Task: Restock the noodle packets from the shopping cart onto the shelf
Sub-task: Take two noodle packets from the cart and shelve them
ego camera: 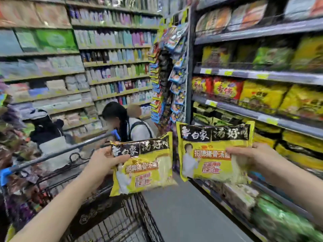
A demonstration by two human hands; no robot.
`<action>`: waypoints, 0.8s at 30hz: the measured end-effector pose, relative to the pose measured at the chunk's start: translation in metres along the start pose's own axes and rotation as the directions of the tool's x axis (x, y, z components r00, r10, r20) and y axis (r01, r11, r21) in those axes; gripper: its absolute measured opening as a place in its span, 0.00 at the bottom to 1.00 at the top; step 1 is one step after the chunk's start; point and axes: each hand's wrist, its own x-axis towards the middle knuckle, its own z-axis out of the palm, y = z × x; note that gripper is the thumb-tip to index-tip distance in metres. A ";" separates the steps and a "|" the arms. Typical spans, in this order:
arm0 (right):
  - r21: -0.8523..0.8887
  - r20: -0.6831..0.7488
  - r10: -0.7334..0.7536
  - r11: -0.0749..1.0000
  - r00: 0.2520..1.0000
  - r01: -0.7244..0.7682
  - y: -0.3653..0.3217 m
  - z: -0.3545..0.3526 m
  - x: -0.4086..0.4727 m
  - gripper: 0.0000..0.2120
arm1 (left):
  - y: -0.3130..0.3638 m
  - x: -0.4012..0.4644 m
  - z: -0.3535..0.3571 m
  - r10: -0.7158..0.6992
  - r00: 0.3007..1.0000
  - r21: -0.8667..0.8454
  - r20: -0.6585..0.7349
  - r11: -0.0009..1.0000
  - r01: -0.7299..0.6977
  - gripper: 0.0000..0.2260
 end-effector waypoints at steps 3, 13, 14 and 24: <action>0.009 -0.135 -0.003 1.000 0.991 0.004 -0.004 -0.061 -0.042 0.32 | 0.033 -0.015 0.048 0.060 0.992 0.003 0.115 0.998 -0.060 0.14; 0.021 -0.461 0.057 0.998 0.886 -0.053 0.027 -0.250 -0.268 0.42 | 0.103 -0.153 0.243 0.155 0.840 -0.092 0.519 0.988 -0.126 0.40; 0.024 -0.492 0.064 0.998 0.868 -0.060 0.031 -0.266 -0.294 0.44 | 0.109 -0.171 0.263 0.159 0.814 -0.101 0.558 0.987 -0.124 0.43; 0.112 -0.741 0.136 0.991 0.658 -0.080 0.071 -0.372 -0.517 0.52 | 0.151 -0.329 0.442 0.179 0.542 -0.148 0.821 0.984 -0.100 0.19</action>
